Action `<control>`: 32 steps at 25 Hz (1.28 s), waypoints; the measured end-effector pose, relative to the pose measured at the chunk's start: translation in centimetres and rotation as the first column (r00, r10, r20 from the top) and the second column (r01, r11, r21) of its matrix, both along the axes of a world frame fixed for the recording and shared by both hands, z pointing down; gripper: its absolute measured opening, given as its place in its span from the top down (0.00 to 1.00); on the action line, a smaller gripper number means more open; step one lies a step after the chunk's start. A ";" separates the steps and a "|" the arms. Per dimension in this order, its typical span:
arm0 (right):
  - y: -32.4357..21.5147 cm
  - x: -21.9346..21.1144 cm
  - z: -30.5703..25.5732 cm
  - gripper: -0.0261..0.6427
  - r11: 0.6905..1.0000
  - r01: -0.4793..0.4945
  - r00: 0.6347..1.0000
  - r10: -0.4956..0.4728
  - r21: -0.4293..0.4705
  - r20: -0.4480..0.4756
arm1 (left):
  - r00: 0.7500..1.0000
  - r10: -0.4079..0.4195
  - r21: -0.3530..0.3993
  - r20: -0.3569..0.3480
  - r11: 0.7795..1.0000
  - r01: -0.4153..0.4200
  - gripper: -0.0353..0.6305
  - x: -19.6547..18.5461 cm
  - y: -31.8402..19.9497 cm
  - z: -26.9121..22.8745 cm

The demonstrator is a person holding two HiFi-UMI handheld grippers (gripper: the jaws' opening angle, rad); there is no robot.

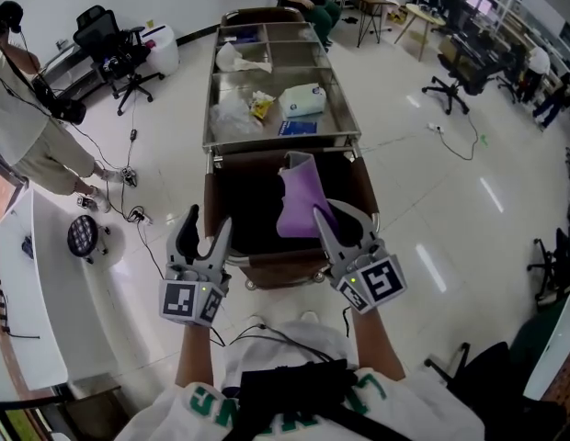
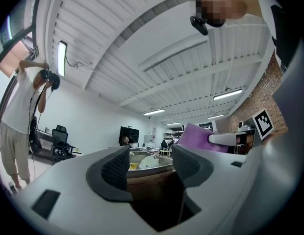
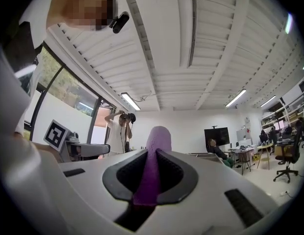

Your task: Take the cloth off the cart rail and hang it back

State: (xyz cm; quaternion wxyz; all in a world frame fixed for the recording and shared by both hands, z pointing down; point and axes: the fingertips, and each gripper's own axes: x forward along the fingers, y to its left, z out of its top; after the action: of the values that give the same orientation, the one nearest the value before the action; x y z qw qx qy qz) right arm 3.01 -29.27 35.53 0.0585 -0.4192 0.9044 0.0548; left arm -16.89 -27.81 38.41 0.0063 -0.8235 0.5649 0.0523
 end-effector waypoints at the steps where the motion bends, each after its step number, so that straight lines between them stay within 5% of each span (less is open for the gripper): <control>1: 0.0 -0.1 0.1 0.87 1.000 0.014 1.000 -0.014 -0.010 0.002 | 1.000 -0.003 0.009 -0.014 1.000 0.003 0.54 -0.2 0.0 -0.1; 5: 1.6 -2.2 1.4 0.87 0.975 0.211 0.970 -0.218 -0.071 -0.106 | 1.000 -0.020 0.028 -0.011 0.999 0.021 0.54 -1.0 0.0 0.1; 9: 4.8 -4.5 3.6 0.86 0.895 0.414 0.854 -0.446 -0.167 -0.270 | 1.000 -0.027 0.025 -0.015 0.999 0.028 0.54 -1.3 -0.1 0.2; 14: 7.0 -6.8 8.8 0.86 0.797 0.513 0.725 -0.601 -0.319 -0.336 | 1.000 -0.025 0.016 -0.004 1.000 0.026 0.54 -1.3 0.2 0.8; 19: 5.8 -8.1 14.1 0.83 0.822 0.411 0.673 -0.565 -0.393 -0.478 | 1.000 -0.025 0.013 0.001 1.000 0.025 0.54 -1.4 0.6 1.0; 24: 6.2 -8.8 15.2 0.76 0.815 0.412 0.622 -0.578 -0.407 -0.529 | 0.999 -0.037 0.002 0.015 0.999 0.037 0.54 -1.9 1.2 1.2; 29: 6.4 -8.5 15.5 0.61 0.809 0.409 0.621 -0.586 -0.422 -0.520 | 0.998 -0.056 0.000 0.014 0.998 0.056 0.54 -2.4 1.7 1.3; 32: 6.0 -7.9 14.7 0.60 0.820 0.409 0.659 -0.569 -0.401 -0.492 | 0.998 -0.065 -0.012 0.003 0.998 0.065 0.54 -2.5 1.7 1.3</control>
State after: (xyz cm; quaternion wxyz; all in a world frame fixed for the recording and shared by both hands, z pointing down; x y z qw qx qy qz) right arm -4.91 -23.25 50.23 -0.2678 -0.1230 0.9544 0.0477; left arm -19.43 -26.07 39.75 0.0036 -0.8048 0.5917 0.0477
